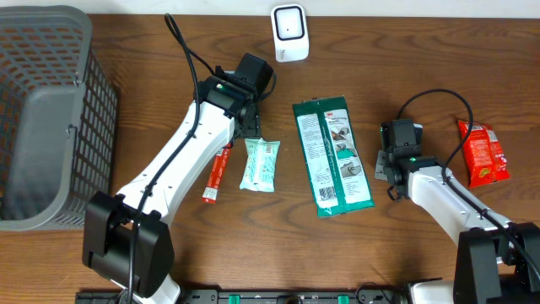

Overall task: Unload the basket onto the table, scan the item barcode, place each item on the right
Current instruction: 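Grasp the orange tissue pack with the right gripper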

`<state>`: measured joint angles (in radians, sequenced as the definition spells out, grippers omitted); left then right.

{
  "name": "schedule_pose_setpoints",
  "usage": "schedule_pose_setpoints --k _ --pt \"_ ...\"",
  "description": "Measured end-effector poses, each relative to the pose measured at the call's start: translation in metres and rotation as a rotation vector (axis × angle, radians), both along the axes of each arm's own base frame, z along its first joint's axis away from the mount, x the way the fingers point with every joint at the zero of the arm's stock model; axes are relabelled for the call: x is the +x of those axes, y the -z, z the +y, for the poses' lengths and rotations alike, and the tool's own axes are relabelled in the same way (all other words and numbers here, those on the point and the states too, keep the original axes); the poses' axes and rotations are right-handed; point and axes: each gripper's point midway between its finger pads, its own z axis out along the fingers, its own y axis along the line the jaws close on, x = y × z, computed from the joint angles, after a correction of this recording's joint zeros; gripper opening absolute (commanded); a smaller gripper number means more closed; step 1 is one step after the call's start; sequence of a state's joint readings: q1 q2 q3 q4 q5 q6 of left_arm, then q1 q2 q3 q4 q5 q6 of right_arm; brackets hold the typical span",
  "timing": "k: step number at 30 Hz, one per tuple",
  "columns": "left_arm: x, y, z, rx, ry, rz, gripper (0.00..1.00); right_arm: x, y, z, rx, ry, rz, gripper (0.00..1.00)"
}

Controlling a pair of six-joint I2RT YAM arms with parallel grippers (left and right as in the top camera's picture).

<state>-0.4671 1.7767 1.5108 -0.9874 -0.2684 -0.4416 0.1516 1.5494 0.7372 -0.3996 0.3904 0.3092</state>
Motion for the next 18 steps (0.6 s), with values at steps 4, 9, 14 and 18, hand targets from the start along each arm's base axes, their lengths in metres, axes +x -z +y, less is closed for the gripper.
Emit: schedule_pose_setpoints --k 4,9,14,18 --pt "0.0 0.0 0.0 0.0 0.0 0.0 0.86 -0.007 -0.002 -0.019 -0.069 0.042 0.019 0.06" --pt "0.0 0.0 0.0 0.0 0.0 0.0 0.86 -0.01 -0.006 -0.047 -0.107 0.127 0.013 0.06" --pt "0.0 0.0 0.0 0.0 0.0 0.0 0.86 -0.01 -0.005 -0.057 -0.085 0.171 0.003 0.07" --pt "0.0 0.0 0.0 -0.001 0.0 -0.002 0.86 0.003 -0.001 -0.039 0.025 0.108 -0.027 0.08"
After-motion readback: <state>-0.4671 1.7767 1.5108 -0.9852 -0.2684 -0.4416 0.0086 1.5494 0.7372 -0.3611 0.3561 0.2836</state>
